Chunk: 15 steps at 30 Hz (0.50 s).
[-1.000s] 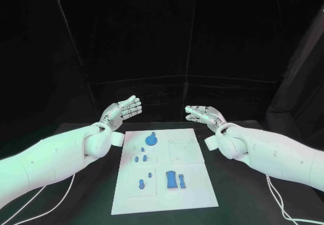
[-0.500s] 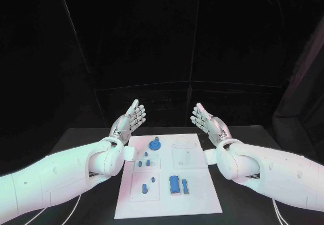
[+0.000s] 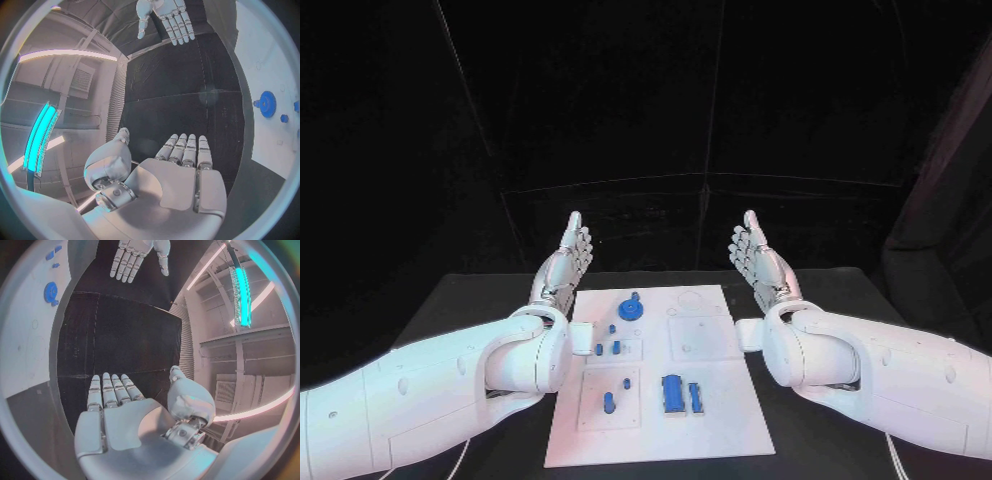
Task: Assemble the parts on the task board
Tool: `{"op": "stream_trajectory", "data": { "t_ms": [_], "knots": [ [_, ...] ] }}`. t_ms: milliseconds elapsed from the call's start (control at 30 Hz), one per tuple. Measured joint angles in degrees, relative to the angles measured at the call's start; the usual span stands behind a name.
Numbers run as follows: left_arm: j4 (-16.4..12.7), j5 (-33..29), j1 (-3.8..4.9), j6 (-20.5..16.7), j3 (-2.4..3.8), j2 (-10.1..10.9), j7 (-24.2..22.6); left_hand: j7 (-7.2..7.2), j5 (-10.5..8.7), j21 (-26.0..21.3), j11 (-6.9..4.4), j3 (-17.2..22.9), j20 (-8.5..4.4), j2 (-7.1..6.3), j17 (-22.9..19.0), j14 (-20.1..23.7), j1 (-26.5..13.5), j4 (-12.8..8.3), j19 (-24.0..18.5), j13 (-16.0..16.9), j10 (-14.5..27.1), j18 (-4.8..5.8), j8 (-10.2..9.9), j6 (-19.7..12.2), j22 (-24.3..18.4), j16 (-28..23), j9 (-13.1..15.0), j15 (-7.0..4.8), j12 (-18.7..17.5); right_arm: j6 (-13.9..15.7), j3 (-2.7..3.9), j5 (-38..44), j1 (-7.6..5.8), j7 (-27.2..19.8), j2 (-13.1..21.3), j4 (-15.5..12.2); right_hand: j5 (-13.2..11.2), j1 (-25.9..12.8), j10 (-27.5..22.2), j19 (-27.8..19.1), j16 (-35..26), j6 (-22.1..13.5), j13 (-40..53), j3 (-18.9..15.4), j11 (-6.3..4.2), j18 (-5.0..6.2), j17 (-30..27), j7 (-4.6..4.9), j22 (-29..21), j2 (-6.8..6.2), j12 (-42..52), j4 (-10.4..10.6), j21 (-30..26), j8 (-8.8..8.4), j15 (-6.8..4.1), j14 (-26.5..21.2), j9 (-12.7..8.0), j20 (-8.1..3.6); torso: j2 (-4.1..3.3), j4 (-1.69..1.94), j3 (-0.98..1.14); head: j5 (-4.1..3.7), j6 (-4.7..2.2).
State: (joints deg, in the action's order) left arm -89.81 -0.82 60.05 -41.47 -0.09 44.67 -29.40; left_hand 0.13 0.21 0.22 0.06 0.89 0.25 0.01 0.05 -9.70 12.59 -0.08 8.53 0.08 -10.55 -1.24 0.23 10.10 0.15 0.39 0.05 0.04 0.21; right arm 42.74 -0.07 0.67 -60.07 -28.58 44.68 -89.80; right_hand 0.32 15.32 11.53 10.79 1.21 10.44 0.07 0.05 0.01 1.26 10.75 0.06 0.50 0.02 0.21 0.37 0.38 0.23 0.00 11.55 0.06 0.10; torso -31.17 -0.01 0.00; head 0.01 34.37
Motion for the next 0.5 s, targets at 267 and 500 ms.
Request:
{"op": "stream_trajectory", "data": {
  "t_ms": [267,500],
  "knots": [
    [-0.02,0.05,0.0,-1.49,0.01,0.01,0.02,-0.23,0.0,0.0,-0.06,-0.32,-0.21,0.02,0.0,2.49,-3.33,0.0,-2.1,0.01,2.71,0.53,0.0,-2.55,-0.07,0.0,0.0,-0.05,0.0,0.64,0.0,-0.47,0.0,-0.24,0.0,-0.01,0.0,-3.99,-2.87,-2.79,-0.73,-2.66,0.01,0.0,0.02,0.01,-2.84,-0.13,-0.28,0.0,0.0,0.0,0.0,0.0,-0.1,-2.93,0.01,-0.2,0.0,0.0,0.0,0.0,-0.01],
    [-0.04,0.08,0.01,-2.08,0.01,0.01,0.04,-0.14,0.0,0.0,-0.06,-0.47,-0.31,-0.01,0.0,9.48,-12.18,0.15,-8.28,0.02,10.25,0.89,0.0,-9.8,-0.07,0.0,0.01,-0.04,0.0,0.87,0.0,-0.69,0.0,-0.35,0.0,-0.02,0.0,-8.57,-6.44,-6.76,-1.01,-6.44,0.02,0.0,0.01,-0.88,-6.86,0.0,-0.43,-0.06,0.0,0.0,0.0,0.0,0.0,-6.46,0.01,-0.07,0.0,0.0,0.0,0.0,-0.01]
  ]
}}
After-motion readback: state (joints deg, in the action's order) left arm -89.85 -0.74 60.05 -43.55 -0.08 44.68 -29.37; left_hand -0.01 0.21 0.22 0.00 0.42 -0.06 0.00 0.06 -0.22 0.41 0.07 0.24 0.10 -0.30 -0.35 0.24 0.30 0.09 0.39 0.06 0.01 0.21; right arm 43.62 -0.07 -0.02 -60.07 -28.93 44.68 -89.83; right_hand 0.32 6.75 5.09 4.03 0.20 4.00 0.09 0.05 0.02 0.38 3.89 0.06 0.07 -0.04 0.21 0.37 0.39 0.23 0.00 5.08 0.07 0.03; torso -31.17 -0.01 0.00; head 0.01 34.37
